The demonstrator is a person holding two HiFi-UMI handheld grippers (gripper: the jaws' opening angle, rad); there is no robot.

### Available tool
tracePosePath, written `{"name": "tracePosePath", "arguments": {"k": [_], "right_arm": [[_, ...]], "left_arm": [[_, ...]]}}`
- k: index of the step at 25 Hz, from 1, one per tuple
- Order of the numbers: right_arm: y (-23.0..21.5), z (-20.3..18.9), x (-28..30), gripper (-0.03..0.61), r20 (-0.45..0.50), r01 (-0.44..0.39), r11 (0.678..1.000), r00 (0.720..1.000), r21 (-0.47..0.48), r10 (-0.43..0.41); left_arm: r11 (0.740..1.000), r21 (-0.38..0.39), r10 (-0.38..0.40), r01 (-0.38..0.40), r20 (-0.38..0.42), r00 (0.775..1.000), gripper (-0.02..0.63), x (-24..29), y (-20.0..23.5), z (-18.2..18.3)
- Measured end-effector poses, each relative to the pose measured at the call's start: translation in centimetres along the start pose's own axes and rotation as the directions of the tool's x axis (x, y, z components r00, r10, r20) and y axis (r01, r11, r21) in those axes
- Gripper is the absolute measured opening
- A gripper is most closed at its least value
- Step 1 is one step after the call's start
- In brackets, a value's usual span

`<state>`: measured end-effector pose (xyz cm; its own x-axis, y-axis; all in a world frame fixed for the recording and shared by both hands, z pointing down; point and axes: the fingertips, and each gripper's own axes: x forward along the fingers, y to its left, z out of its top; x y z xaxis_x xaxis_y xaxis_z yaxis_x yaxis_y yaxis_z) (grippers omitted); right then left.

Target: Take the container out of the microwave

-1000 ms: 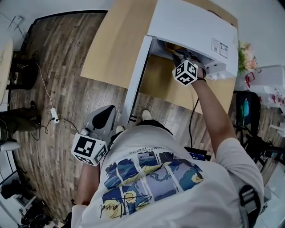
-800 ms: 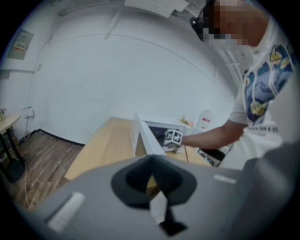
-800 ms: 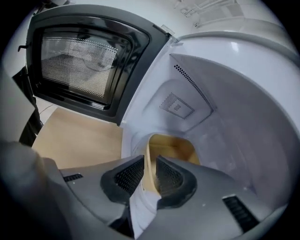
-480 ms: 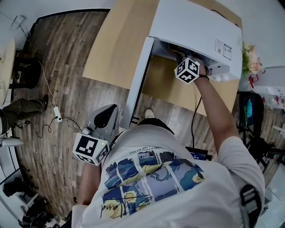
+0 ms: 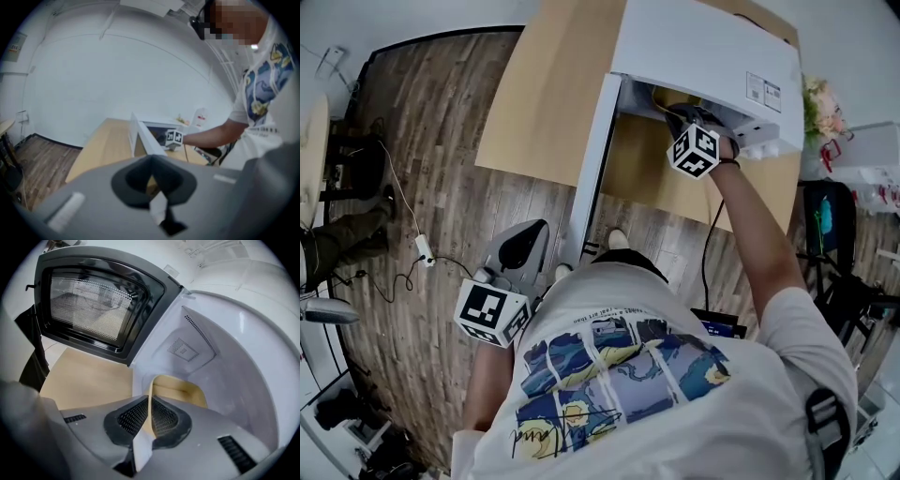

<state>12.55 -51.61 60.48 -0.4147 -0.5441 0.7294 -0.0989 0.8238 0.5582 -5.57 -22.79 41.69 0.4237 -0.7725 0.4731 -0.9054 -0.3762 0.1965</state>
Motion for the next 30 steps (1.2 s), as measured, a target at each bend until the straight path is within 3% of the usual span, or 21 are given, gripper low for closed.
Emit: {"name": "tracePosePath", "arguments": {"k": [19,30], "right_arm": [[8.3,3.9,-8.6,0.018,-0.017,-0.036,0.999,0.999,0.038,0.036],[12.5,7.0,-15.9,0.018,-0.029,-0.015,0.998,0.999,0.069,0.017]], "left_arm": [[0.99,0.034,-0.137,0.136,0.024,0.99,0.009,-5.8,-0.2,-3.7],[0.975,0.066,-0.214,0.212,0.033,0.976,0.009,-9.0,-0.3,-5.9]]}}
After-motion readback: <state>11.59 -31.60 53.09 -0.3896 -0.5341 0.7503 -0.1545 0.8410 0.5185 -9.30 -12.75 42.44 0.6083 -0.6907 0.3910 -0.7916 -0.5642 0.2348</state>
